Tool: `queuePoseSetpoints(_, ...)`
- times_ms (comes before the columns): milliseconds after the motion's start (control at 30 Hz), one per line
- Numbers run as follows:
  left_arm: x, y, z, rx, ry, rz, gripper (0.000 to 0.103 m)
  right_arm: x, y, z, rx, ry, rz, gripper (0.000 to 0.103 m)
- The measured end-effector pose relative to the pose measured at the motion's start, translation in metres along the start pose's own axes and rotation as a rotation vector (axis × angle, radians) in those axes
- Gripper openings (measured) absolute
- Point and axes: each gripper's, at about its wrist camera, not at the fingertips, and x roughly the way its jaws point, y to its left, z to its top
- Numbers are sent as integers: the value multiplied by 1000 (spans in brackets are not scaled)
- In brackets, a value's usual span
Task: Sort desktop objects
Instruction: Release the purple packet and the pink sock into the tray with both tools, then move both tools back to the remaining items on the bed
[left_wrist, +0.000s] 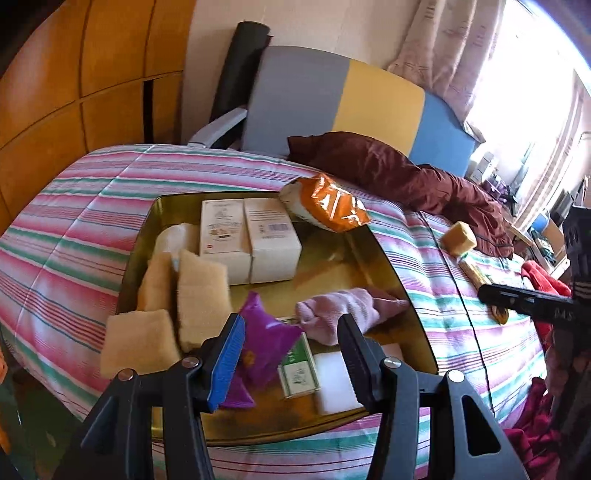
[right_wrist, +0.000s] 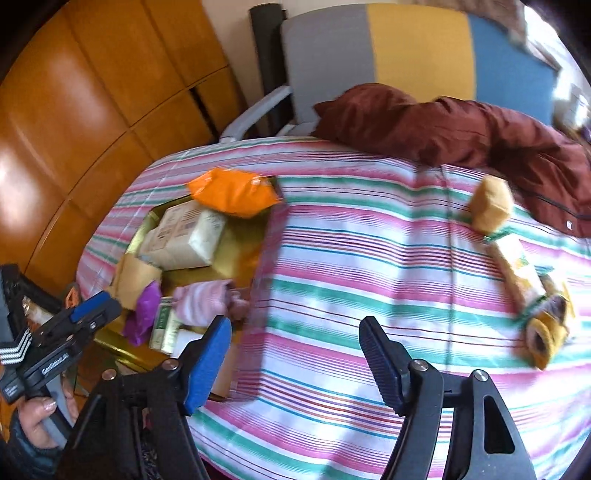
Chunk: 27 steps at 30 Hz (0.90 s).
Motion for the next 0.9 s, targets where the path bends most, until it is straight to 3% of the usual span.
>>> queuePoseSetpoints(167,-1,-14,2,33,-1,-5,53,-14,-34,3,39,6,-88,72)
queuePoseSetpoints(500,3,-55,10,132,16,-53,53,-55,-140,6,223,-44,-256,72)
queuePoseSetpoints(733,10,-88,13,204,34,-89,53,-70,-208,8,311,-60,-393,64)
queuePoseSetpoints(900,18,-113,15,256,55,-112,53,-60,-256,6,374,-20,-468,59)
